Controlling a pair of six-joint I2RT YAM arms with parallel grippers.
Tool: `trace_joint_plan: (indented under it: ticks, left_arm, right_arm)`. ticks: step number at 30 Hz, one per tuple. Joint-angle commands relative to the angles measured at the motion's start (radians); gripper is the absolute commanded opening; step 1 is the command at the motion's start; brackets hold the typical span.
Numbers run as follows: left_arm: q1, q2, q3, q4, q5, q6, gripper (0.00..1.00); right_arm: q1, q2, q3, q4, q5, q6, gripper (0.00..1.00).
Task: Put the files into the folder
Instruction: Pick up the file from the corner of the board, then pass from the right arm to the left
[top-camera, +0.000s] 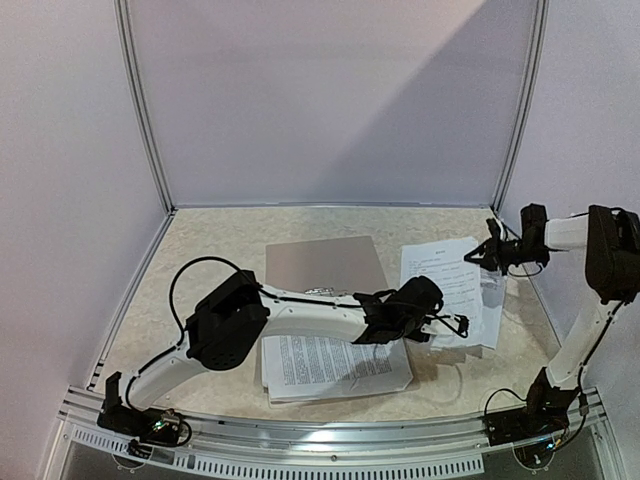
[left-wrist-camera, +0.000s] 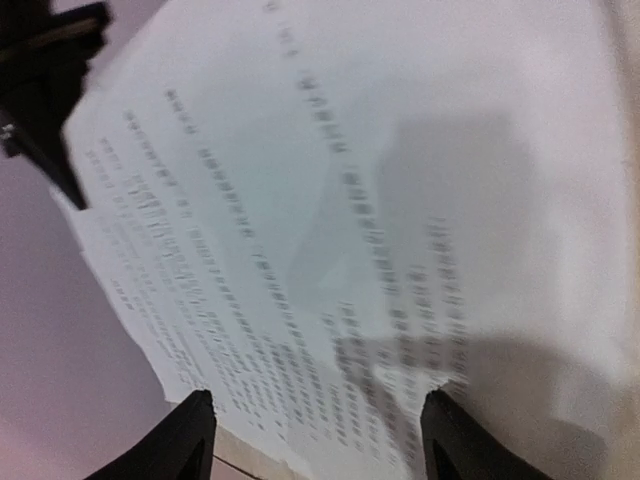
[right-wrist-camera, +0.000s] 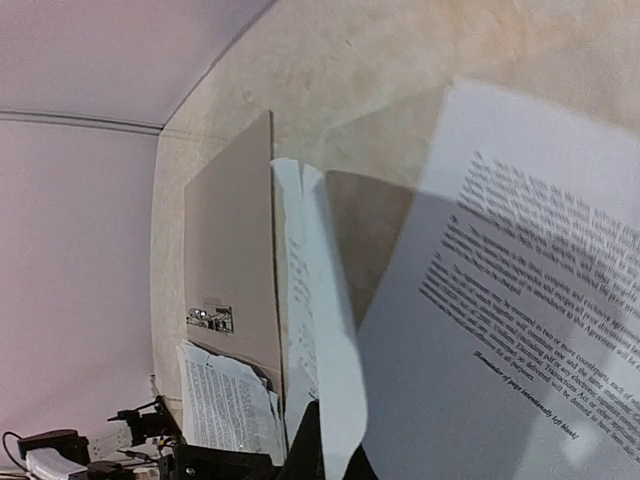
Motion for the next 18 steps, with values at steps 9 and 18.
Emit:
trace_joint_plan:
  ticks: [9, 18]
  left_arm:
    - [-0.012, -0.563, 0.234, -0.855, 0.195, -0.091, 0.93]
    - [0.029, -1.000, 0.000, -0.946, 0.298, -0.249, 1.00]
  right_arm:
    - [0.433, -0.351, 0.546, -0.481, 0.411, -0.203, 0.00]
    - [1.015, -0.380, 0.629, -0.500, 0.625, -0.282, 0.00]
